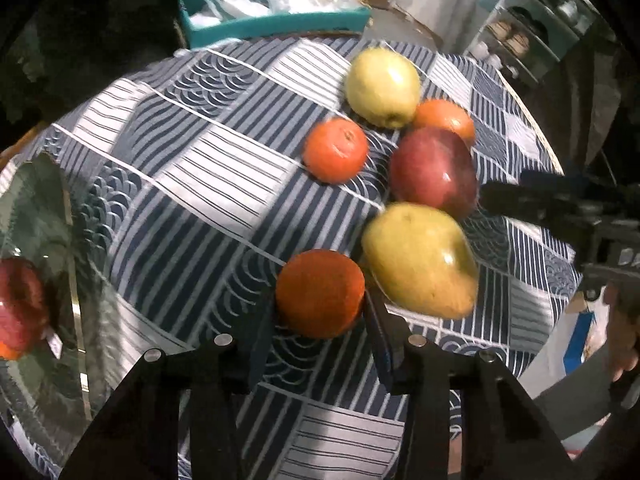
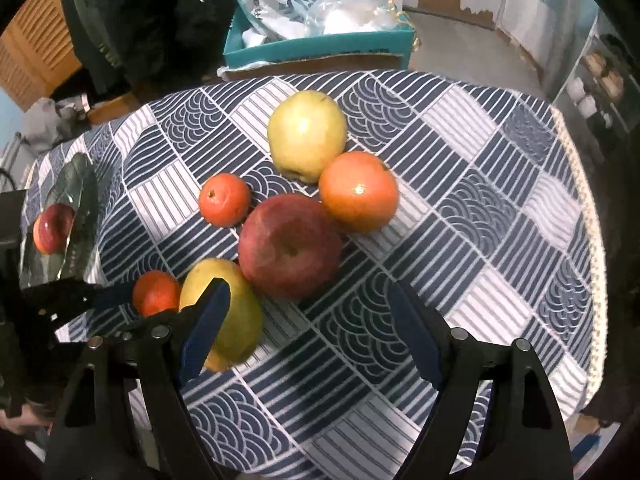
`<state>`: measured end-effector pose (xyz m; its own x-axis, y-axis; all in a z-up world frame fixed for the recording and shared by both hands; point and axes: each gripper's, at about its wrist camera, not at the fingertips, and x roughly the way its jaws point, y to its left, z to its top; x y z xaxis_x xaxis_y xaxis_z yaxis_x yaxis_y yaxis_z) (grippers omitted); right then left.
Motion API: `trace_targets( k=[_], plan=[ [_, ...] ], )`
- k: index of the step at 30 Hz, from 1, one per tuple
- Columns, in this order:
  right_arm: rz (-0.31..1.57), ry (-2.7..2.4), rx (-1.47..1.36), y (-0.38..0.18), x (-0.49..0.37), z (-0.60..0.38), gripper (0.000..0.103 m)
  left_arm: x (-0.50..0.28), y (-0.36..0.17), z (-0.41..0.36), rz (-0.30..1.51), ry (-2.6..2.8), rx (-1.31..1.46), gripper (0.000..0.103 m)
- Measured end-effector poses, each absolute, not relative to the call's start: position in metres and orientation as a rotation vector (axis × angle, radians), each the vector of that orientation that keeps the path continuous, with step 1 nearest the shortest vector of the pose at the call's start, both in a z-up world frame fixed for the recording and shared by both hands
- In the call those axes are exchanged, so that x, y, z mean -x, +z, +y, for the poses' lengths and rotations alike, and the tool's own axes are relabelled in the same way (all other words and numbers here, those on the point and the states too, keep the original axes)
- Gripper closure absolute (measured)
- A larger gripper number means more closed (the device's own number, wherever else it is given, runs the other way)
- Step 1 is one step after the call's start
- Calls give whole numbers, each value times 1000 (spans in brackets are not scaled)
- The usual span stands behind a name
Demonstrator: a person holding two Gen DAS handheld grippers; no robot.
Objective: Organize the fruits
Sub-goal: 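Grasp and lift a red apple with the right tool while the left tool grasps an orange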
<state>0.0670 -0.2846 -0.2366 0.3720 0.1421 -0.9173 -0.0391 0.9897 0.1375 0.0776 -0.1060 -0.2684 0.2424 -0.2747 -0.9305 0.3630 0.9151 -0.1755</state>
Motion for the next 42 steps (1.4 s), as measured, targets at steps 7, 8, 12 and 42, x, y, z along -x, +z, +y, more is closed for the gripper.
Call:
trace_targets(
  k=[7,8,12,42],
  plan=[
    [1213,98,-137,-255,-85,-281,21,-93,-259,-91,1198,-350,-64,59],
    [1216,98,-137,-256,-87,-280,21,-95,-258,-90,1193,-343,-61,59],
    [1237,88,-147,-267,-98,-275,21,-101,-256,-82,1185,-325,-39,59],
    [1151,84,11,-254,-85,-263,29,-92,-214,-71,1111,-325,42,59]
  ],
)
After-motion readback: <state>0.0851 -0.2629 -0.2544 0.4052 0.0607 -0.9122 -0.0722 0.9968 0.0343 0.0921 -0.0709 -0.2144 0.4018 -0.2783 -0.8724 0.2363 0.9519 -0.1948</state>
